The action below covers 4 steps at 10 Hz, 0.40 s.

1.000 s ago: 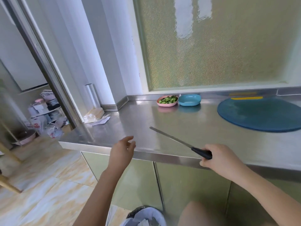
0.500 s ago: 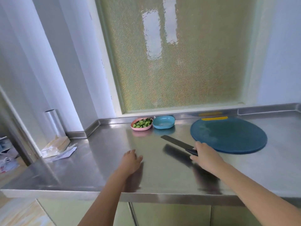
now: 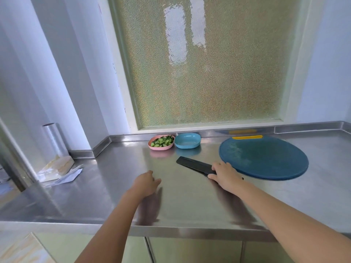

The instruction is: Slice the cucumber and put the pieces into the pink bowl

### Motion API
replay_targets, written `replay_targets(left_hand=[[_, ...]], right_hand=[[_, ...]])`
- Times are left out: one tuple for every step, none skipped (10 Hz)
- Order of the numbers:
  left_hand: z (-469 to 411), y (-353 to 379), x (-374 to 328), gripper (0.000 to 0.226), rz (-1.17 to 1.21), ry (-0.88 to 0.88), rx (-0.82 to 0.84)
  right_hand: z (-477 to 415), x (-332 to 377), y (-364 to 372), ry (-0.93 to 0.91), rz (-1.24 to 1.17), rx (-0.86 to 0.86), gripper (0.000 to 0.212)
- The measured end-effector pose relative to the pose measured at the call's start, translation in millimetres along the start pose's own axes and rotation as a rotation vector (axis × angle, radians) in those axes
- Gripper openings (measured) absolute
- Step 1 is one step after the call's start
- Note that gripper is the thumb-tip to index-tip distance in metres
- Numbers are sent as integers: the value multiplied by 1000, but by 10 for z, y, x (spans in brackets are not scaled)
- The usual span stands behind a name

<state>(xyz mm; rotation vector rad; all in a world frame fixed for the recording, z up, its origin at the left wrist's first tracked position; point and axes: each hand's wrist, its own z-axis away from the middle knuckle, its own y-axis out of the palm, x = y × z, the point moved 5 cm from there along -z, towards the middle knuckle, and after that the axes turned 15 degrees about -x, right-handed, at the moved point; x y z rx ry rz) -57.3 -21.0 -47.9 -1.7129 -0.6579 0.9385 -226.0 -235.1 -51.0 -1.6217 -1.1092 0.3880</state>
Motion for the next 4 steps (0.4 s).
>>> replay_targets(left_hand=[[4,-25,-29,52,-30,7,12],[-15,-31,-67,48,-38,6,41],[-42,-65,-110,53,-1,-35,87],[-130,-194,-207,55,50,-32,39]], right_hand=[[-6,5,-5,-16,5,-2,30],[-4,-5,-31,-19,1,17,31],[-9,-16,-56,-2,-23,58,35],[-83,20,-211,14,-80,57,31]])
